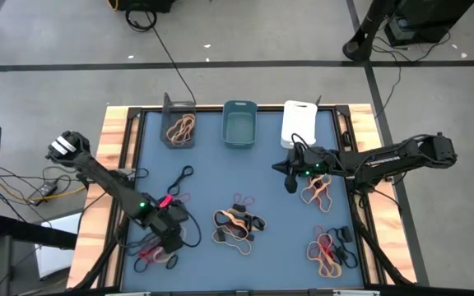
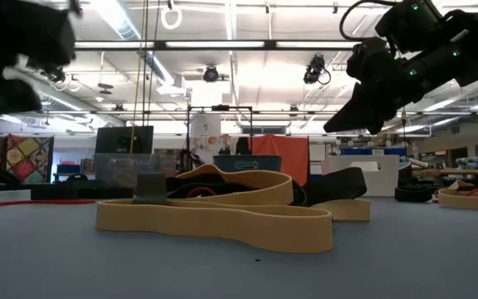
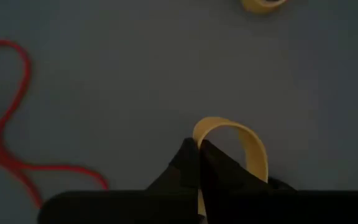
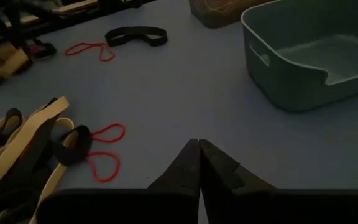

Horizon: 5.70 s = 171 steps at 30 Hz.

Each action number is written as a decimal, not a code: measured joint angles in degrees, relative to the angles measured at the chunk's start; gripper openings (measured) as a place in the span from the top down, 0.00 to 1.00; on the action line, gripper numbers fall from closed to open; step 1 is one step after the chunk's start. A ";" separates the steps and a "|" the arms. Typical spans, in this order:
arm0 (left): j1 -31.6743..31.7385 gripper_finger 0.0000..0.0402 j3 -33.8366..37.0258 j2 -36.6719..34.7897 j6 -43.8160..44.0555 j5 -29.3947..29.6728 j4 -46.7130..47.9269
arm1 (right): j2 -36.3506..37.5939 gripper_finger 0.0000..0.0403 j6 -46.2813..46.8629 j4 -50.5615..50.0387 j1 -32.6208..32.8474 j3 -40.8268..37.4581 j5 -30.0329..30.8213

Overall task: Sort rubber bands into baskets
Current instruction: Put the yellow rubber band into the black bin

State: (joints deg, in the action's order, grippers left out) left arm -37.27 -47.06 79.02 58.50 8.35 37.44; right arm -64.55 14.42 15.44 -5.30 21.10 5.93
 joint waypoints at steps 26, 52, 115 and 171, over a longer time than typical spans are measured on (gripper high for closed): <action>19.98 0.99 -28.92 -0.09 4.82 40.30 52.52 | 0.00 0.97 0.32 -3.50 -0.02 0.00 1.65; 67.88 1.00 -28.90 -0.09 -47.50 28.90 13.93 | 0.00 0.95 -0.66 -7.19 -0.02 0.00 4.96; 41.38 0.56 -11.57 0.85 -41.75 7.57 3.95 | 0.00 0.97 0.62 -6.56 0.00 0.00 4.85; 18.40 0.59 9.68 15.54 -41.75 5.95 -54.23 | 0.00 0.97 0.99 -4.77 0.44 0.02 4.96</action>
State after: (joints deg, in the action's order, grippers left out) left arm -18.87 -37.39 94.56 16.75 14.31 -16.79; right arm -64.55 15.41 10.68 -4.86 21.12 10.89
